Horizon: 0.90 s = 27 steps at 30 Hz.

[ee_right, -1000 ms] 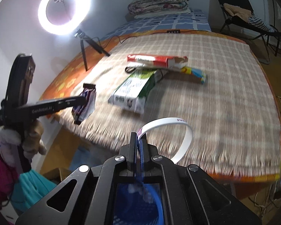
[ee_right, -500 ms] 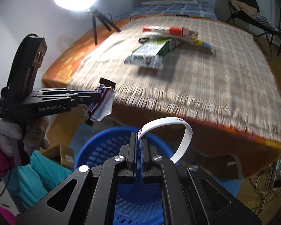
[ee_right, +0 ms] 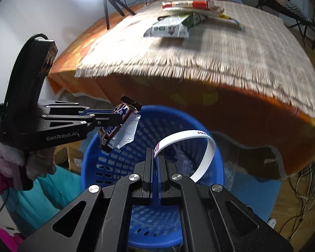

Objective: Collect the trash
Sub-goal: 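Carry the Snickers bar and tape roll over the blue basket and release both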

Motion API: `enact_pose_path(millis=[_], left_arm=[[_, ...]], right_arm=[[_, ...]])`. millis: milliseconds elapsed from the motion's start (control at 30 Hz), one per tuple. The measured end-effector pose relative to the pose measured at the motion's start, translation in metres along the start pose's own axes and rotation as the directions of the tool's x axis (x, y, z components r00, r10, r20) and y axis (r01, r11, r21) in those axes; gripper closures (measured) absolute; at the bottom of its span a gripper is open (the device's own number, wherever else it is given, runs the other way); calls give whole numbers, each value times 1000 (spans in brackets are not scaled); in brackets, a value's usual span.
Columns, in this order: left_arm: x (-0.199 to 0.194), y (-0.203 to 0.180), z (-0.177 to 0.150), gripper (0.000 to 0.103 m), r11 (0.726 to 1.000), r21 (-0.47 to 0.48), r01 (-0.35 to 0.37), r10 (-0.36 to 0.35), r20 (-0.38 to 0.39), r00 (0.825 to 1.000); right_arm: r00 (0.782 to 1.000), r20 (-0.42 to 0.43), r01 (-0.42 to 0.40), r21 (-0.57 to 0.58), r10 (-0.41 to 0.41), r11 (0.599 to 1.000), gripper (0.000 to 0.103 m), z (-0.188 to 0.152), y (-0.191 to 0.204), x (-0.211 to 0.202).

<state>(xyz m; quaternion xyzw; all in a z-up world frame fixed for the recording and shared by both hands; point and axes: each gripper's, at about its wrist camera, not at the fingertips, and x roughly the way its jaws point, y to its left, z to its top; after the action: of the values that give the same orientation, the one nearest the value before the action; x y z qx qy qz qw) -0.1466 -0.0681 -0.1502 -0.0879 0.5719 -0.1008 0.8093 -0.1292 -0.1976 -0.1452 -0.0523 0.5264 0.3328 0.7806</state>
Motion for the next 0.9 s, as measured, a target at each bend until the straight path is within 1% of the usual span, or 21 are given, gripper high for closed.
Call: enact_pose_path(millis=[133,433,567,600,667,733,800,900], left_arm=[[11,2,-8,98,1000,0,-3,3,-42,999],[22,9,-13,98,999,2,-33,33,-75,997],[27,10,-12,97,999,-2,-39,39,-90,995],[28,10,-12,95,999,-1,-41,41,-92,995],[29,10,-11,85,999,-2,-45,45,-93,995],[28,11,-11,69,999,-4,-52,51,-89,995],[27,11,-10,66,998,-5,-56,55,-84,995],[28,12,-9,65,998,-9,-56,55,-85,995]], right_arm=[[1000,-24,-5,10,5,1000,102,-10,-1,7],[994,-102,-26,19,28,999,102,-26,0,26],[993,-116,-18,21,20,1000,102,-29,-1,29],[992,-121,-14,22,16,1000,102,-29,-2,30],[992,-128,-15,26,18,1000,102,-30,-3,32],[990,-138,-15,29,19,999,102,-30,-3,34],[989,-148,-9,31,14,999,102,-30,-4,36],[986,-165,-1,38,7,999,101,-31,-5,39]])
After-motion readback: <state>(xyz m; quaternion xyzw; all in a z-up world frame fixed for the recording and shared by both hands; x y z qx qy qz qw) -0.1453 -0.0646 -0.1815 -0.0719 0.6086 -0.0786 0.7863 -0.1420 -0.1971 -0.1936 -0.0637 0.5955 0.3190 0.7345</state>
